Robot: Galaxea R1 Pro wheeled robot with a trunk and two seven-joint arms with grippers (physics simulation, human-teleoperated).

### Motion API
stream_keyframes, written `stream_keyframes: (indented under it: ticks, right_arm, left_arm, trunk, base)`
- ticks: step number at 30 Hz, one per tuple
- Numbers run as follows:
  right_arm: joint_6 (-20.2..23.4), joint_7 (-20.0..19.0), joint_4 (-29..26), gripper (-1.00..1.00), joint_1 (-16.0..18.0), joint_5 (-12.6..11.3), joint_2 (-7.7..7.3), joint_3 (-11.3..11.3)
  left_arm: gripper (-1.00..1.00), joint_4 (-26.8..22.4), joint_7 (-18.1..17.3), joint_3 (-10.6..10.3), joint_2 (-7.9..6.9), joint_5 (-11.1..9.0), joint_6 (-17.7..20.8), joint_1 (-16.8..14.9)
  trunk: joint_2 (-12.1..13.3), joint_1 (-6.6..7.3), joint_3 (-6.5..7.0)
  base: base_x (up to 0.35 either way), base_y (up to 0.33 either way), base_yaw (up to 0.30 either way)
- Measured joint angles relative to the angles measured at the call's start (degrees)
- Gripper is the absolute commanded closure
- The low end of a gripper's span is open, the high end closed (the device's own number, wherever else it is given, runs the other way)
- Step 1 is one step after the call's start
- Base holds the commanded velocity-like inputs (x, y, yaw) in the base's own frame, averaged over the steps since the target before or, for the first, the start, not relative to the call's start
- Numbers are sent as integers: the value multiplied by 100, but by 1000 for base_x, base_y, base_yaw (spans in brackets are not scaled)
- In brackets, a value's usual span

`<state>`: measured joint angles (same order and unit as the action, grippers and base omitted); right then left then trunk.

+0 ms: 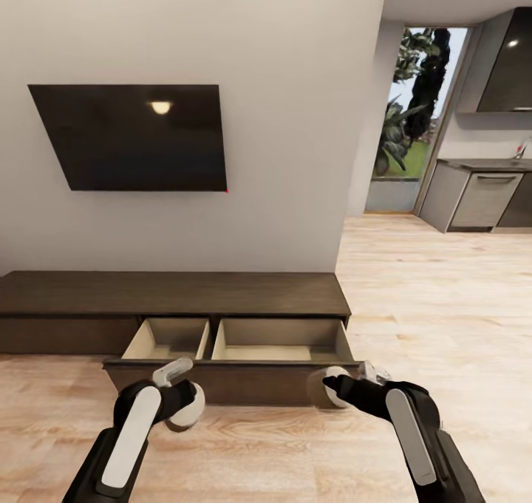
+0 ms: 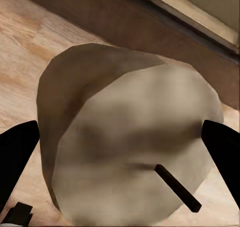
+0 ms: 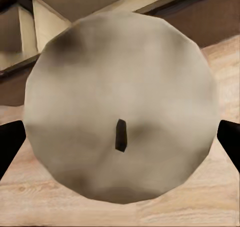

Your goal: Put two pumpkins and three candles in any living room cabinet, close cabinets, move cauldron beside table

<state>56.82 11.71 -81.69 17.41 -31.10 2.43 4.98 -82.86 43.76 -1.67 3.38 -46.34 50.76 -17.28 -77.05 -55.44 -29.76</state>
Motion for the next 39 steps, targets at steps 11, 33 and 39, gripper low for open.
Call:
stream_keyframes:
  ticks: [11,33,39]
  right_arm:
    - [201,13,-455,100,4,52,-34,-361]
    - [-95,51,-670,100,895,14,75,-688]
    - [-754,64,-295,100,874,85,70,-1258]
  left_arm:
    - [100,-304,112,-1210,519,-9,50,-1]
    - [100,-106,118,-1279,661,118,-94,-1502]
    - [100,-41,110,-1288,628,129,-371,-1499]
  trunk:
    - [442,241,196]
    - [1325,725,592]
    - [1566,856,699]
  base:
    - [0,0,0]
    - [0,0,0]
    - [0,0,0]
